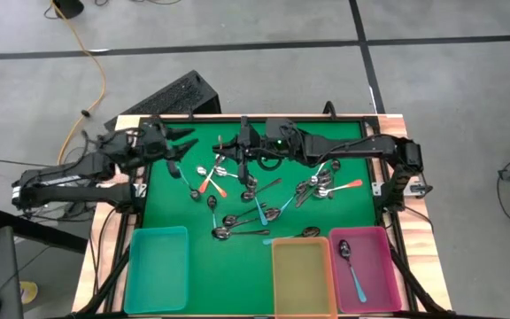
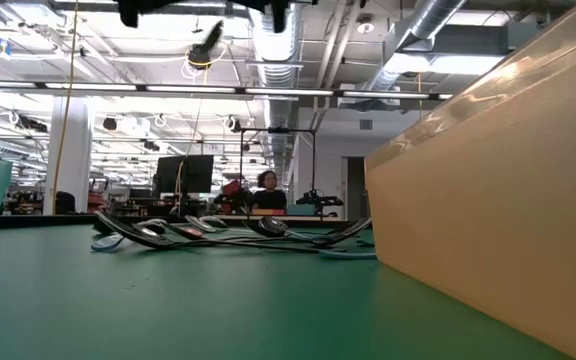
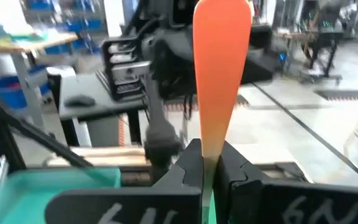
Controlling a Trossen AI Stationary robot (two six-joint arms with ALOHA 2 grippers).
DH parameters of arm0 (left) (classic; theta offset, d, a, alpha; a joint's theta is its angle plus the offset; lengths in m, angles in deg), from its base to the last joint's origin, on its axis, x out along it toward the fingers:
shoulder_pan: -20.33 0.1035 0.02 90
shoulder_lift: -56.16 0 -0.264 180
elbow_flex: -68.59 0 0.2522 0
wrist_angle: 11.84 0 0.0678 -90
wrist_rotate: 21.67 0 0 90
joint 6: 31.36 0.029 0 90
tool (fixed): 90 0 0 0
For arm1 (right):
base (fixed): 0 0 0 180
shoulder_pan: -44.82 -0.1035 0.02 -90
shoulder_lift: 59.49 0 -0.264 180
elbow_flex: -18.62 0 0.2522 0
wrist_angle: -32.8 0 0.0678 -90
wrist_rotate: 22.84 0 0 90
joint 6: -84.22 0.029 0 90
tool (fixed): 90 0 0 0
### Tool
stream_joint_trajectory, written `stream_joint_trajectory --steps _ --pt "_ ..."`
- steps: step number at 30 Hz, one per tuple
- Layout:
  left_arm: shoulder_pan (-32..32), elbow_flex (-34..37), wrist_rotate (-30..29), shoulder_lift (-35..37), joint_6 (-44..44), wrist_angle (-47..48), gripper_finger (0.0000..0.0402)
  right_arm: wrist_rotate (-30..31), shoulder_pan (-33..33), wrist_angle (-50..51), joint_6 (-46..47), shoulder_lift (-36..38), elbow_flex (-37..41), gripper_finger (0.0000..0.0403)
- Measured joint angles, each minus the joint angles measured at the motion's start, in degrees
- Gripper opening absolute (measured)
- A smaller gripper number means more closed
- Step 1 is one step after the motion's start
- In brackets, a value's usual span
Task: Sort silverware by color (type)
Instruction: Put the orange spoon into the green bin
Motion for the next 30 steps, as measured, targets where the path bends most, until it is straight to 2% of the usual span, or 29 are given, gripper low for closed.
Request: stream_joint_trajectory --steps 2,6,10,17,25,26,28,30 --pt "0.02 -0.39 -0.08 1.76 0.53 -1.03 0.0137 -0.23 -0.64 -1.08 1.34 -1.86 0.28 0.0015" --pt "0.02 -1.03 -0.06 4.68 0.68 -4.13 0.0137 -1.47 -1.94 -10.75 4.23 -8.36 0.21 0.0015" --pt "0.04 -1.06 0.16 6.94 0.58 -7.68 0.0137 -6.99 -1.83 -15.19 5.02 -15.3 -3.28 0.0015" --pt "0.04 -1.08 0.16 8.93 -0.45 -7.73 0.0137 -17.16 -1.86 -14.93 7.45 -27.4 -19.06 0.0015" --pt "0.04 -1.08 -0.12 8.93 0.07 -7.74 0.0137 -29.7 -3.58 -4.52 8.57 -41.58 -44.13 0.0016" --pt "0.04 -1.08 -0.16 8.93 0.05 -7.74 0.0137 -30.79 -3.86 -4.75 8.52 -42.91 -45.93 0.0017" --pt "0.04 -1.08 -0.69 8.93 -0.03 -7.74 0.0137 -31.99 -4.57 -10.97 9.08 -43.28 -43.76 0.0017" --pt "0.04 -1.08 -1.34 8.93 -0.23 -7.64 0.0137 -32.43 -4.97 -10.96 9.66 -44.28 -43.27 0.0017"
